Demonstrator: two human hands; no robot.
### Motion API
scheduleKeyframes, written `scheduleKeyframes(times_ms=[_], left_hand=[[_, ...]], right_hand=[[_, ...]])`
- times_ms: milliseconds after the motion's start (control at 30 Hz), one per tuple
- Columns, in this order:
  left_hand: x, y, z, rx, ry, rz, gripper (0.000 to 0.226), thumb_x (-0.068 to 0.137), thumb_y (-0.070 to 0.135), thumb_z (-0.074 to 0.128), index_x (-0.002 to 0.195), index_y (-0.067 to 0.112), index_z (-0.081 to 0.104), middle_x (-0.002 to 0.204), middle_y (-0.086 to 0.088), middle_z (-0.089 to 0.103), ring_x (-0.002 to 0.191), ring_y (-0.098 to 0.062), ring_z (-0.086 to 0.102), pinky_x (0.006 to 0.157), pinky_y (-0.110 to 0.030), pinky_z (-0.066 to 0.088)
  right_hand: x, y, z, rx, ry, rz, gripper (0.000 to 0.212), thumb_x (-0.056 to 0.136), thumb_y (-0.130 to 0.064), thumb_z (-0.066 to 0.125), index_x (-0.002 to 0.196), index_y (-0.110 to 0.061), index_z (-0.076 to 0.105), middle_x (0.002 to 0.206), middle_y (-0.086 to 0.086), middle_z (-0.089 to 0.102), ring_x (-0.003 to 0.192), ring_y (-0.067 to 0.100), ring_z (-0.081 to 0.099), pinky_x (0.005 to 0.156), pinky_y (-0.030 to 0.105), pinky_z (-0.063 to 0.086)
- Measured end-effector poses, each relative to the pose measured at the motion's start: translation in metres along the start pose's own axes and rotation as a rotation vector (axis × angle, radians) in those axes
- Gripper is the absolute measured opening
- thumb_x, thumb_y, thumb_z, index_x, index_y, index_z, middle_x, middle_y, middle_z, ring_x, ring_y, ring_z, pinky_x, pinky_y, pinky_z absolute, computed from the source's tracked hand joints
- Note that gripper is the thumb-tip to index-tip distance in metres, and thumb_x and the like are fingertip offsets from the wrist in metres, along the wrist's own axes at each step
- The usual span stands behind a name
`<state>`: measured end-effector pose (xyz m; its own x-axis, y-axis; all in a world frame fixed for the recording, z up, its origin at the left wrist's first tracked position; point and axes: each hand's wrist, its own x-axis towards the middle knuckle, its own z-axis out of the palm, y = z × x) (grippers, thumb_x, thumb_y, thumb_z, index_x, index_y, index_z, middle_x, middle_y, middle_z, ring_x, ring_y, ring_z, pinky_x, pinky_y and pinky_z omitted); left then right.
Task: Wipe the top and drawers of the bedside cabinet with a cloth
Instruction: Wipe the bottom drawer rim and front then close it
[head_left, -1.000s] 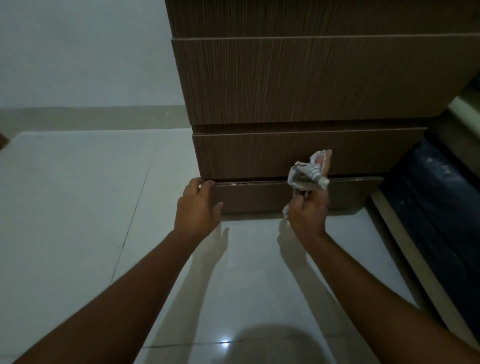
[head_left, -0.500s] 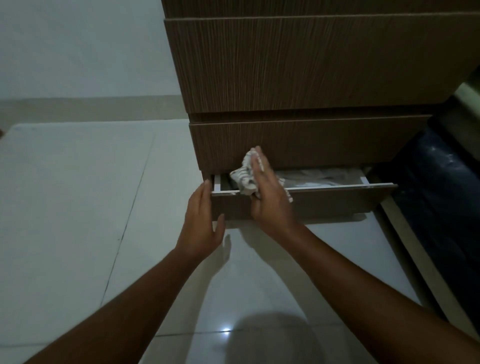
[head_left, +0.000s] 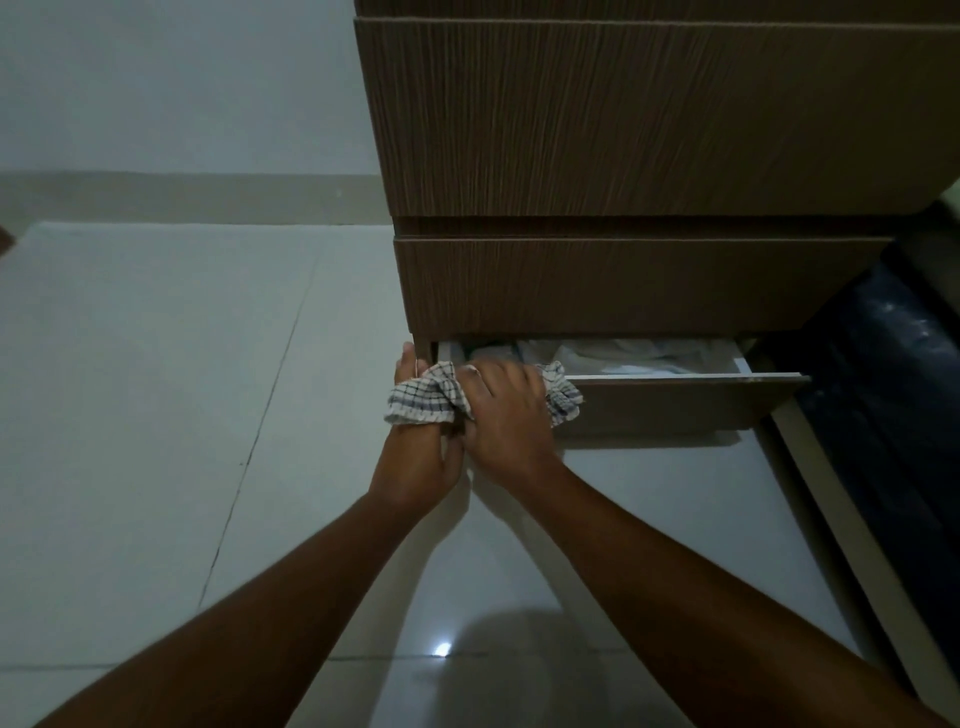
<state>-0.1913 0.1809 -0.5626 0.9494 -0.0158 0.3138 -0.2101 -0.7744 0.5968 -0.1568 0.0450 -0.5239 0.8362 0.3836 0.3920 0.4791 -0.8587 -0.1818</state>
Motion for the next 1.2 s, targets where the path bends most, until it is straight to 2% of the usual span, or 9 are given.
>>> scheduleKeyframes(times_ms=[167, 333, 467, 600, 667, 900, 1033, 1133, 1200], left_hand=[[-0.003, 0.01, -0.001, -0.095, 0.062, -0.071, 0.09, 0.094, 0.027, 0.065, 0.16, 0.004, 0.008, 0.17, 0.0, -0.01, 0.158, -0.019, 0.002, 0.125, -0.018, 0.011], [-0.001, 0.009, -0.004, -0.096, 0.174, -0.063, 0.071, 0.099, 0.017, 0.06, 0.157, 0.001, 0.024, 0.167, -0.014, 0.021, 0.153, -0.019, 0.02, 0.118, -0.003, 0.011], [0.005, 0.001, -0.003, -0.138, 0.248, -0.042, 0.062, 0.095, 0.01, 0.066, 0.15, -0.001, 0.041, 0.158, -0.015, 0.04, 0.145, -0.016, 0.036, 0.119, -0.012, 0.027], [0.008, 0.001, 0.0, -0.177, 0.276, -0.062, 0.063, 0.095, 0.009, 0.067, 0.151, 0.002, 0.041, 0.159, -0.013, 0.039, 0.146, -0.017, 0.037, 0.117, -0.04, 0.041], [0.009, 0.001, 0.002, -0.188, 0.283, -0.064, 0.062, 0.095, 0.008, 0.067, 0.151, 0.003, 0.041, 0.16, -0.013, 0.037, 0.145, -0.016, 0.037, 0.115, -0.045, 0.044], [0.009, 0.011, 0.002, -0.194, 0.286, -0.125, 0.058, 0.094, 0.006, 0.067, 0.147, 0.002, 0.046, 0.161, -0.013, 0.035, 0.142, -0.025, 0.044, 0.114, -0.038, 0.043], [0.009, 0.012, 0.002, -0.161, 0.278, -0.124, 0.057, 0.095, 0.009, 0.066, 0.147, 0.001, 0.046, 0.163, -0.015, 0.03, 0.14, -0.019, 0.039, 0.113, -0.035, 0.039], [0.009, 0.015, 0.001, -0.164, 0.279, -0.13, 0.057, 0.096, 0.009, 0.064, 0.148, 0.001, 0.044, 0.164, -0.017, 0.027, 0.141, -0.017, 0.035, 0.114, -0.032, 0.037], [0.009, 0.015, 0.001, -0.17, 0.281, -0.126, 0.056, 0.096, 0.008, 0.064, 0.148, 0.001, 0.044, 0.164, -0.018, 0.027, 0.141, -0.017, 0.035, 0.114, -0.032, 0.038]], right_hand=[[-0.013, 0.043, -0.011, -0.051, 0.03, 0.05, 0.044, 0.075, -0.028, 0.051, 0.115, -0.014, 0.064, 0.11, 0.008, 0.066, 0.102, 0.03, 0.058, 0.094, 0.042, 0.032], [-0.033, 0.1, -0.03, -0.066, 0.037, 0.137, 0.051, 0.064, -0.012, 0.066, 0.116, -0.008, 0.065, 0.113, 0.014, 0.066, 0.105, 0.034, 0.059, 0.1, 0.047, 0.037], [-0.048, 0.149, -0.045, -0.092, 0.047, 0.182, 0.046, 0.067, -0.017, 0.057, 0.112, -0.006, 0.065, 0.108, 0.017, 0.065, 0.103, 0.036, 0.058, 0.1, 0.051, 0.039], [-0.061, 0.196, -0.063, -0.094, 0.023, 0.237, 0.043, 0.069, -0.015, 0.053, 0.109, -0.005, 0.065, 0.105, 0.018, 0.065, 0.101, 0.035, 0.058, 0.095, 0.048, 0.04], [-0.066, 0.216, -0.072, -0.09, 0.034, 0.277, 0.041, 0.066, -0.008, 0.056, 0.106, -0.004, 0.066, 0.103, 0.019, 0.066, 0.099, 0.035, 0.059, 0.094, 0.044, 0.039], [-0.074, 0.253, -0.09, 0.002, 0.176, 0.447, 0.036, 0.075, -0.012, 0.047, 0.102, 0.005, 0.065, 0.1, 0.029, 0.065, 0.095, 0.043, 0.06, 0.092, 0.045, 0.042], [-0.057, 0.233, -0.093, 0.181, 0.461, 0.837, 0.037, 0.091, -0.01, 0.042, 0.119, 0.006, 0.06, 0.119, 0.029, 0.062, 0.114, 0.041, 0.058, 0.104, 0.039, 0.041], [-0.039, 0.21, -0.096, 0.296, 0.637, 0.753, 0.039, 0.089, -0.006, 0.045, 0.125, 0.005, 0.056, 0.123, 0.027, 0.06, 0.118, 0.036, 0.056, 0.105, 0.027, 0.036], [-0.022, 0.191, -0.092, 0.36, 0.625, 0.642, 0.042, 0.088, -0.005, 0.044, 0.127, 0.005, 0.053, 0.124, 0.027, 0.058, 0.118, 0.036, 0.055, 0.11, 0.033, 0.04]])
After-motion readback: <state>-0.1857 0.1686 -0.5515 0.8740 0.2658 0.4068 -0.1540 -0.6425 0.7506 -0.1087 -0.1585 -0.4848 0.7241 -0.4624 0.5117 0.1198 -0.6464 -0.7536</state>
